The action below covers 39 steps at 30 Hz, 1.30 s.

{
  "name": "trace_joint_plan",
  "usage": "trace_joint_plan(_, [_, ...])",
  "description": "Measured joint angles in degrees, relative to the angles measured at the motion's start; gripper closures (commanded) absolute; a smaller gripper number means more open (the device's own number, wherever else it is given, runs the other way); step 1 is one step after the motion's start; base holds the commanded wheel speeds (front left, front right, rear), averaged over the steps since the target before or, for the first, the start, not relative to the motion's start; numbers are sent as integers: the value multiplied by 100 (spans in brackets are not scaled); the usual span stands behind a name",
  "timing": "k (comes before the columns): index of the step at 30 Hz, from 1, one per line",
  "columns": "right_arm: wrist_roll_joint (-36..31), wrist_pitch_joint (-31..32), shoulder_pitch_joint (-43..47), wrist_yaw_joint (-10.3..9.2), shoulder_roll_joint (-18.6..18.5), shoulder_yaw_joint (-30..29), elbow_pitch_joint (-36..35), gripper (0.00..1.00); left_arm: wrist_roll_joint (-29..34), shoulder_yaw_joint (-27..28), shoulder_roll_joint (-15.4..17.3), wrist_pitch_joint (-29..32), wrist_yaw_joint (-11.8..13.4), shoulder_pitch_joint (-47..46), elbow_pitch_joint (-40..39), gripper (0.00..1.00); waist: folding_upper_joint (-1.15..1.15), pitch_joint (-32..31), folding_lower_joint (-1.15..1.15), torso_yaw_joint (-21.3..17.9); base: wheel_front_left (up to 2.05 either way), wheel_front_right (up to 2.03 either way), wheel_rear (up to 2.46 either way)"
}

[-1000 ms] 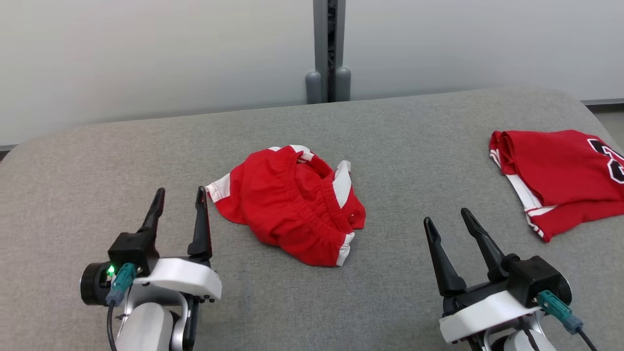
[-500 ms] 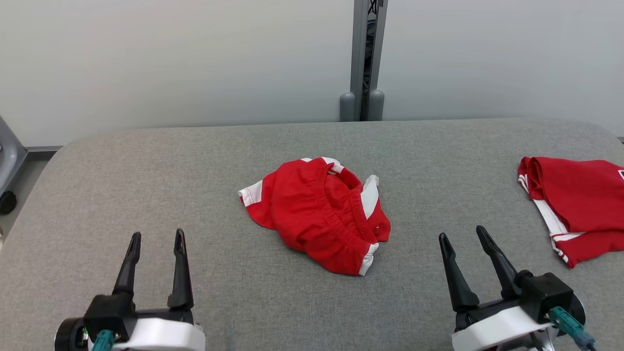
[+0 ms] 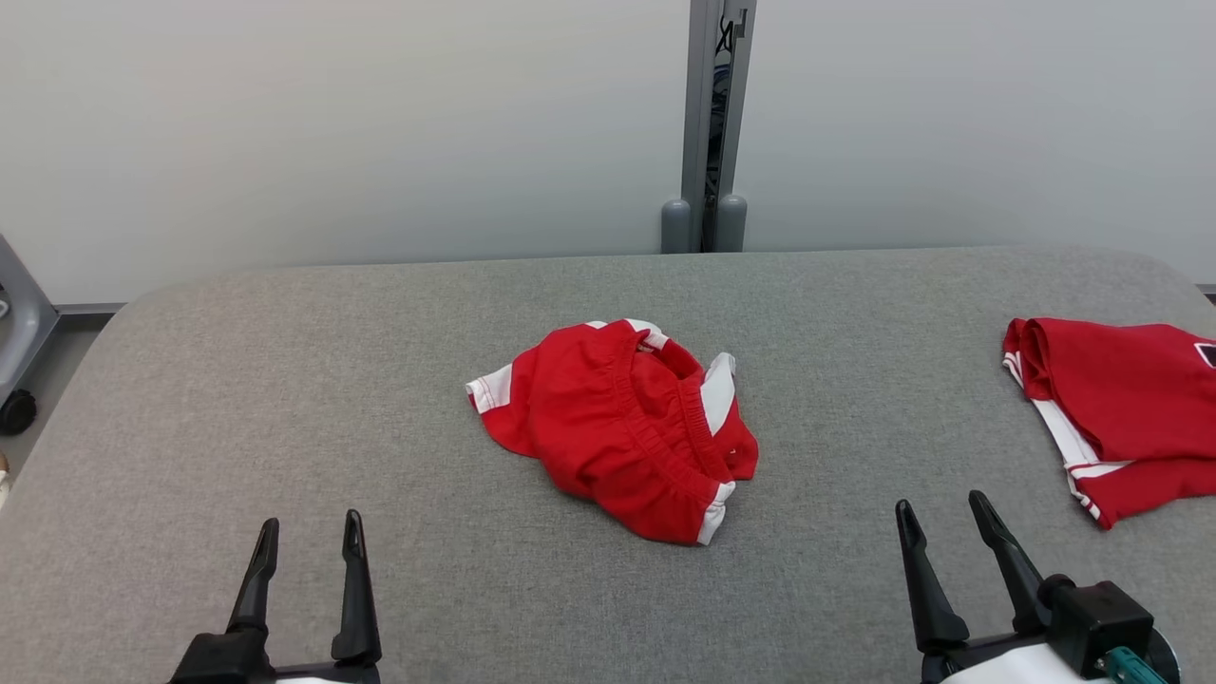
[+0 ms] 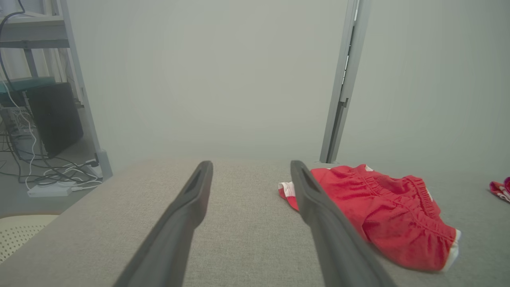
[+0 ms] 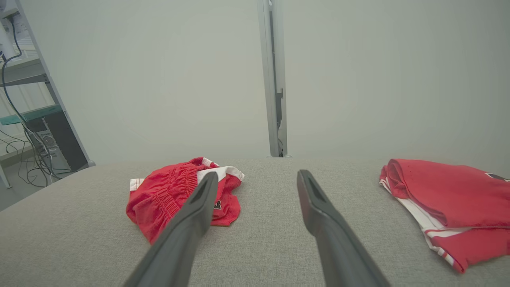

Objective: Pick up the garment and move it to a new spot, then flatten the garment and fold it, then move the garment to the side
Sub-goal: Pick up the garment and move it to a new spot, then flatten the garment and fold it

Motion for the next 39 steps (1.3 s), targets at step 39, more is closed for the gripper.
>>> trace_joint_plan(39, [-13, -1, -474, 0, -32, 142, 62, 0, 880, -2130, -1, 1235, -1095, -3046, 2350, 0, 0, 702, 0, -904, 0, 0, 0])
